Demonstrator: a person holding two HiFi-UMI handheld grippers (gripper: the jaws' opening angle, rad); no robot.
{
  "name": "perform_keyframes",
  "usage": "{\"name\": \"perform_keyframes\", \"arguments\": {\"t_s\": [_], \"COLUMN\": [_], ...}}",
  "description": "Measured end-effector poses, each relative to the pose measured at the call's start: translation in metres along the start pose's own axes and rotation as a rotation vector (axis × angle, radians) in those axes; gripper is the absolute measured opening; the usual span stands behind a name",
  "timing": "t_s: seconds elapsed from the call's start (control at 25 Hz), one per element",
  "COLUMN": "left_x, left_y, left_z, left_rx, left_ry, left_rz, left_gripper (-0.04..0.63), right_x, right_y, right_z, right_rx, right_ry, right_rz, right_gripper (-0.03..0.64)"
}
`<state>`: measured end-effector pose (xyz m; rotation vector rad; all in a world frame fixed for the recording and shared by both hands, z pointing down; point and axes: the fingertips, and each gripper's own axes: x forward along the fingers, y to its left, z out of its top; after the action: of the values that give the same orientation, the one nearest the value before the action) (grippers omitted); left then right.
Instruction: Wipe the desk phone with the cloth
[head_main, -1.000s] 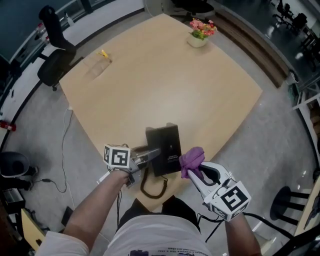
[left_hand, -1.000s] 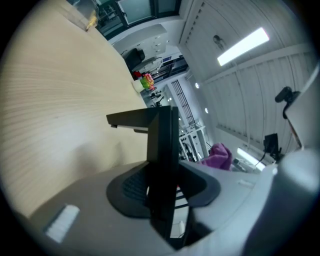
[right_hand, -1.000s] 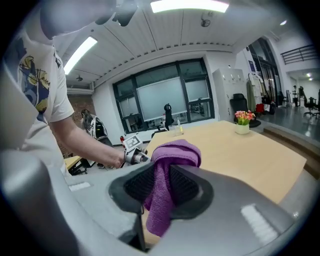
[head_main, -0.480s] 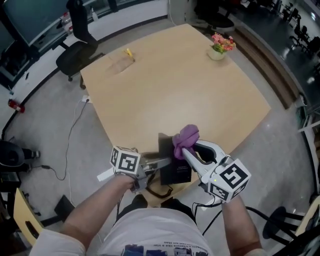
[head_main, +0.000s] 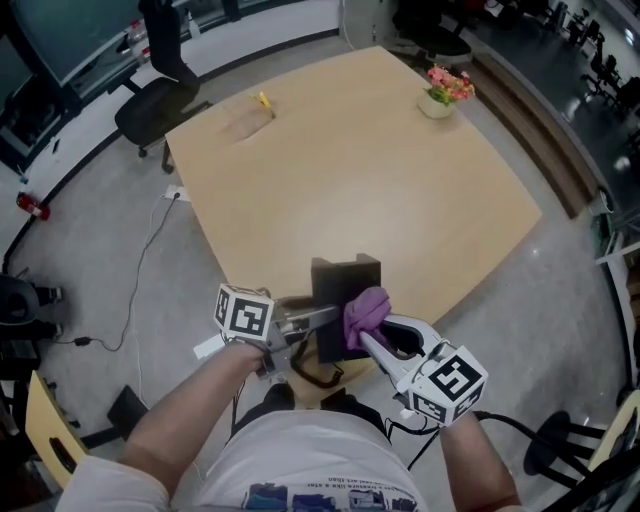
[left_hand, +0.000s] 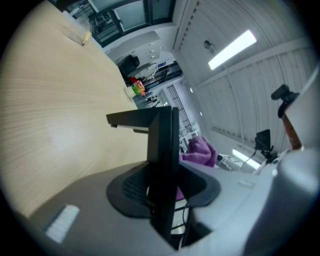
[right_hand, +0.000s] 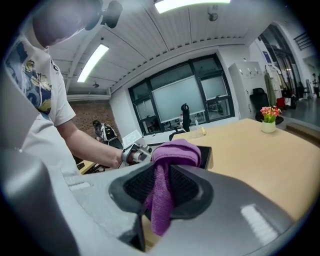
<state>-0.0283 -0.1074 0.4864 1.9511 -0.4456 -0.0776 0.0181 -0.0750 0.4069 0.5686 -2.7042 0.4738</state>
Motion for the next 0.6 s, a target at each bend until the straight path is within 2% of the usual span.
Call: {"name": "perform_keyframes", "arguments": {"t_s": [0.36, 0.48, 0.6], "left_x": [-0.002, -0.002, -0.002], "left_y": [-0.003, -0.004, -0.006], "left_z": [0.007, 0.007, 0.006], "left_rx": [0.006, 0.011, 0.013], "left_ry": [-0.014, -0.004, 0.002], "left_rz": [-0.018, -0.024, -0.035], "left_gripper": [0.172, 0.172, 0.172], "right_x": [-0.009, -0.012, -0.012], "right_y": [0.026, 0.023, 0.012], "right_z": [-0.035, -0.020, 0.011], "right_rx": [0.028, 0.008, -0.021], "right_ry": [0.067, 0.043, -0.013], "right_rz": [0.023, 0.014, -0.005], "right_gripper": [0.092, 0.092, 0.091]}}
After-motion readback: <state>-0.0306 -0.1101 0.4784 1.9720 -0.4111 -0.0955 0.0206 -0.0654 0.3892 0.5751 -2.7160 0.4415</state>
